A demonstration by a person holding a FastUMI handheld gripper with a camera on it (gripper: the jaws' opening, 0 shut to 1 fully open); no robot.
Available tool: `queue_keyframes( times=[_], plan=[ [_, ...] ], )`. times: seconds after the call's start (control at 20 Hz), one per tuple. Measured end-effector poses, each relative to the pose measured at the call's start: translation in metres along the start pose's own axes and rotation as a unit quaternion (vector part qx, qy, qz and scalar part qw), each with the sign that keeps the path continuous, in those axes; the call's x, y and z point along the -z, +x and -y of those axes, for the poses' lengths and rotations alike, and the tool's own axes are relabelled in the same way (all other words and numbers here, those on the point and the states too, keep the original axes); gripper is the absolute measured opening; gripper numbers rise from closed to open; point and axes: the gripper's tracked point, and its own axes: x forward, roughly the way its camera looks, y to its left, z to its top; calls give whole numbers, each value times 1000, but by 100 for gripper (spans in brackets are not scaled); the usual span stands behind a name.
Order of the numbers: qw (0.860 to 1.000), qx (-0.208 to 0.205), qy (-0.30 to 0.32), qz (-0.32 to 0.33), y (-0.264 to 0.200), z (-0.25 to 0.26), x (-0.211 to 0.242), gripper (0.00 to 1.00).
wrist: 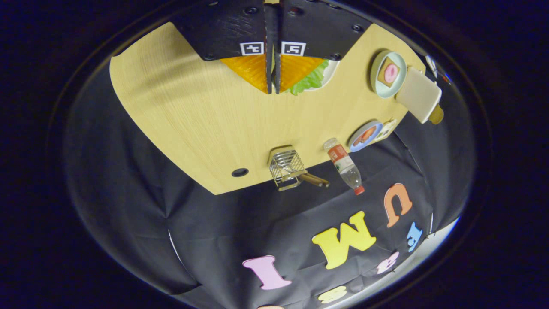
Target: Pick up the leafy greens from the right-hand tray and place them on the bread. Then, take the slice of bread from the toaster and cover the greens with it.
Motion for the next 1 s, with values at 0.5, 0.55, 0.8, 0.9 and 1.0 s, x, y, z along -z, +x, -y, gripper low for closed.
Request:
queue_keyframes(
  times=[0.5, 0.55, 0.8, 0.9, 1.0],
  plan=[
    [999, 11, -22, 38, -48, -39, -59, 0],
    [999, 13, -29, 42, -54, -44, -66, 0],
    [996, 15, -68, 48, -78, -93, -78, 0],
    [995, 6, -84, 46, -83, -130, -73, 0],
    [994, -10, -99, 45, -86, -174, -66, 0]
  ],
)
